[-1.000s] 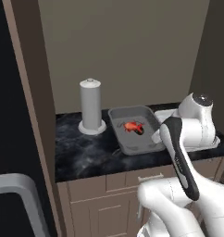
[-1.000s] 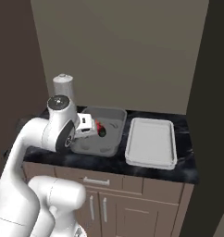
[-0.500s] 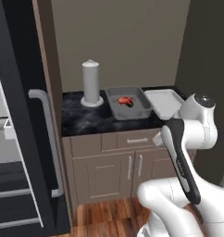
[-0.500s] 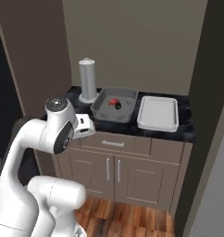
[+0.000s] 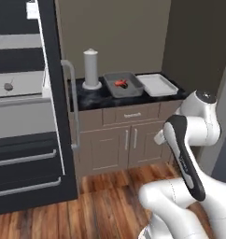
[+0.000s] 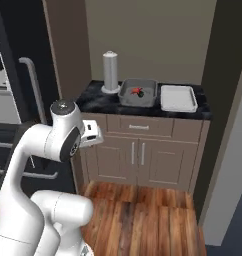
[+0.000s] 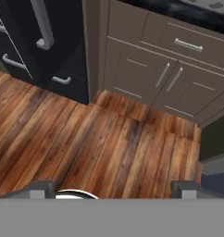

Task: Place one eggplant and one fish in each tupperware on the nearby counter, to pack two identical lunches.

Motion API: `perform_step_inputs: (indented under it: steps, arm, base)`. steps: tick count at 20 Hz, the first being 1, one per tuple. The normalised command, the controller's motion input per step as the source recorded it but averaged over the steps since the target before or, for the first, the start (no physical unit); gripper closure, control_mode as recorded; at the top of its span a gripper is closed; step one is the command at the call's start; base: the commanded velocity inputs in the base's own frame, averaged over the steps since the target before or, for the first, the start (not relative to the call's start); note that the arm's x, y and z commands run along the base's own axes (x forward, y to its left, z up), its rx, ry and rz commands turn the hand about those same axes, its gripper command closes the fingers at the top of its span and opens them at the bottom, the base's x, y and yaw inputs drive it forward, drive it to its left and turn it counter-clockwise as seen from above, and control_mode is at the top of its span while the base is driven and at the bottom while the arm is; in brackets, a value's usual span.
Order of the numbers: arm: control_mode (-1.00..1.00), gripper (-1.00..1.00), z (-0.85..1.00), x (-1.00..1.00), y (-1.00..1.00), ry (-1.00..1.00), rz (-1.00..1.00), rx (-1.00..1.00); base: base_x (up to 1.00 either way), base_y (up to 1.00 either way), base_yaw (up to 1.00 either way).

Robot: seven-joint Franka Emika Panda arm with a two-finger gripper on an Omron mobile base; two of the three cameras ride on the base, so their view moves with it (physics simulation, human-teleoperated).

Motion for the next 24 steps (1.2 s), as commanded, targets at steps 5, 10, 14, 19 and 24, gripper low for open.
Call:
perform_step_inputs:
  steps: [5,10,14,19,24]
  arm:
    - [1.0,-1.0,0.0,0.0,0.0,0.0,0.0,0.0]
    - [1.0,-1.0,0.0,0.0,0.0,0.0,0.0,0.0]
    - [1.0,-1.0,0.0,0.0,0.0,0.0,0.0,0.0]
    - [1.0,-1.0,0.0,0.0,0.0,0.0,0.0,0.0]
    - [1.0,-1.0,0.0,0.0,0.0,0.0,0.0,0.0]
  base:
    - [-0.84,1.0,-0.34]
    - [-0.3,1.0,-0.18]
    - [0.02,1.0,-0.02]
    - [0.16,1.0,0.01]
    - [0.18,1.0,0.13]
